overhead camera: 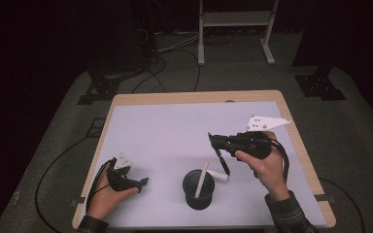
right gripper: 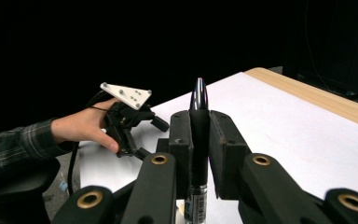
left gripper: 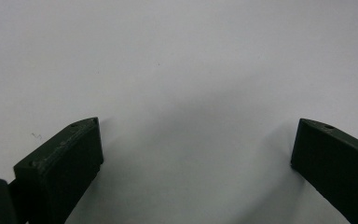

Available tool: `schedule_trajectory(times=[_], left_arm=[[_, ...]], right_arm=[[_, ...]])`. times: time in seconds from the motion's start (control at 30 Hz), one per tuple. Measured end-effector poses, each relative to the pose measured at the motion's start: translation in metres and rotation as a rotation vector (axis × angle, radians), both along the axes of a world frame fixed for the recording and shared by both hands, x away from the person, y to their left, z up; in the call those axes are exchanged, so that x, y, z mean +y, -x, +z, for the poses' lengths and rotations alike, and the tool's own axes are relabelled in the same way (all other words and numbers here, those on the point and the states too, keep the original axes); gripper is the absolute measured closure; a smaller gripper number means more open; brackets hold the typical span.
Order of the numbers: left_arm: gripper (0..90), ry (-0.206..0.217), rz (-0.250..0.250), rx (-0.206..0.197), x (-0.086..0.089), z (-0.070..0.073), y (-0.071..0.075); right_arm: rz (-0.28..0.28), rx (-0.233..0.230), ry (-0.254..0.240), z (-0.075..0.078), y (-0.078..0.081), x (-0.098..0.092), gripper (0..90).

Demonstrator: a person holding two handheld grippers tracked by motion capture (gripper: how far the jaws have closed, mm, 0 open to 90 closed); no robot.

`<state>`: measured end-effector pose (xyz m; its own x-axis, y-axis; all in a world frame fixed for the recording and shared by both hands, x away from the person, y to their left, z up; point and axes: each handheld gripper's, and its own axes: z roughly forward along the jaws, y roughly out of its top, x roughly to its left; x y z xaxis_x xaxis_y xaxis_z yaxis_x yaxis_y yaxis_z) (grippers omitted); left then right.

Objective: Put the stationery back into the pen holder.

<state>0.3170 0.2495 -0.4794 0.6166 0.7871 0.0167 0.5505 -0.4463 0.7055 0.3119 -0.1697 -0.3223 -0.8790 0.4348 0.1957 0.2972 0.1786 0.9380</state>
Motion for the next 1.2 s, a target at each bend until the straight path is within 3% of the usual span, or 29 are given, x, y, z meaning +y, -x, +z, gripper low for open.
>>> schedule_trajectory(times=[0.5, 1.2], left_arm=[[1.1, 0.001, 0.001, -0.002, 0.000, 0.000, 0.000], [1.1, 0.001, 0.001, -0.002, 0.000, 0.000, 0.000]], right_arm=[[0.053, -0.013, 0.000, 0.002, 0.010, 0.020, 79.0], [0.102, -0.009, 0.011, -0.009, 0.013, 0.046, 78.9]])
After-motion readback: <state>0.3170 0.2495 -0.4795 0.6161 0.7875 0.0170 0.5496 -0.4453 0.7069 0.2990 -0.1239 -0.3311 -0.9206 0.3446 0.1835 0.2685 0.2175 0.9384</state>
